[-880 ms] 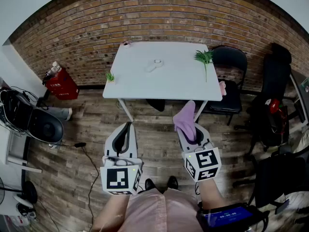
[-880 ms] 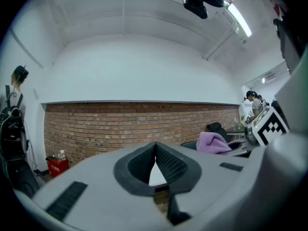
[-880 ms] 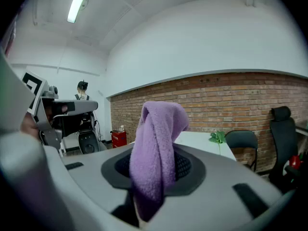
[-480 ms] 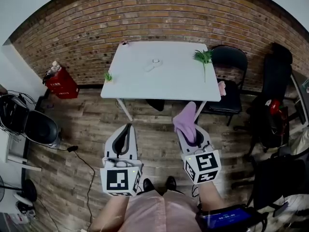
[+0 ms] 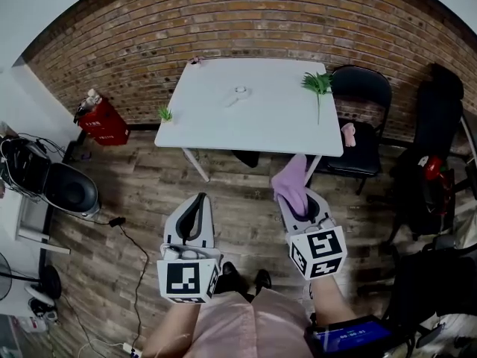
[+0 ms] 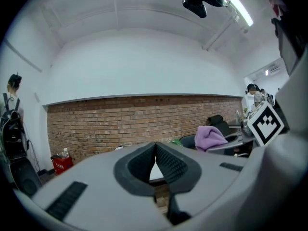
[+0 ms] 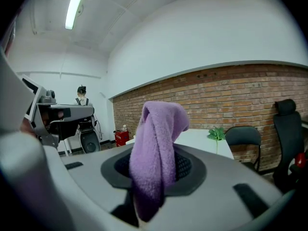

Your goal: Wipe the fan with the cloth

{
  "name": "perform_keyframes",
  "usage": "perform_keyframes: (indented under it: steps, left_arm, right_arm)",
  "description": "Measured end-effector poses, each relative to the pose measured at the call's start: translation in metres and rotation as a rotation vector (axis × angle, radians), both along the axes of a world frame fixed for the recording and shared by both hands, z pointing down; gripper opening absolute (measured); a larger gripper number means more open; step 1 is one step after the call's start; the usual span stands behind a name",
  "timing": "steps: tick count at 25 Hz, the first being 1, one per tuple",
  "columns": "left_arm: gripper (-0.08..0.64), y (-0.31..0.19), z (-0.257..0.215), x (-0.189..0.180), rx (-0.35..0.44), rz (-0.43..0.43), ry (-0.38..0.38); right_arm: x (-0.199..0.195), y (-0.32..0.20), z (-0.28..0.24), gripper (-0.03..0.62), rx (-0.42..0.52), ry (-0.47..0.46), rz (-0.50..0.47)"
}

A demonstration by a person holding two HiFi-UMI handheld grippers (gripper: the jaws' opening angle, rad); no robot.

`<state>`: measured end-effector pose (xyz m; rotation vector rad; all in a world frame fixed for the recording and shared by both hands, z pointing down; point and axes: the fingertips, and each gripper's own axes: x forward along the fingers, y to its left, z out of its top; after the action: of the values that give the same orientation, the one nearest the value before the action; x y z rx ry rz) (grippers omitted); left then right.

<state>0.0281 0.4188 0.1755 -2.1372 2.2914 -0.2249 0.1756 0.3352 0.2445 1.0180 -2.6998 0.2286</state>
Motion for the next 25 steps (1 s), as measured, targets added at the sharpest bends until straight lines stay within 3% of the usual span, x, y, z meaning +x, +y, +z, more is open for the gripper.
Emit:
perform_keyframes:
  steps: [5, 10, 19, 25]
  left_arm:
    - [0.012, -0.014, 0.009, -0.006, -0.014, -0.013, -0.005]
    - [0.012, -0.045, 0.024, -0.038, -0.024, -0.030, 0.026]
    - [0.012, -0.148, 0.042, -0.118, -0.035, 0.015, 0.073]
    - [0.012, -0.213, 0.037, -0.160, -0.018, 0.061, 0.082]
  right_arm:
    - [-0.008, -0.014, 0.015, 0.126, -0.029, -0.002, -0.023]
    - [-0.035, -0.043, 0.033, 0.126, -0.058, 0.011, -0.033]
    - [-0.119, -0.138, 0.046, 0.126, -0.081, 0.032, -0.023]
    - [-0.154, -0.200, 0.041, 0.126, -0.069, 0.044, 0.024]
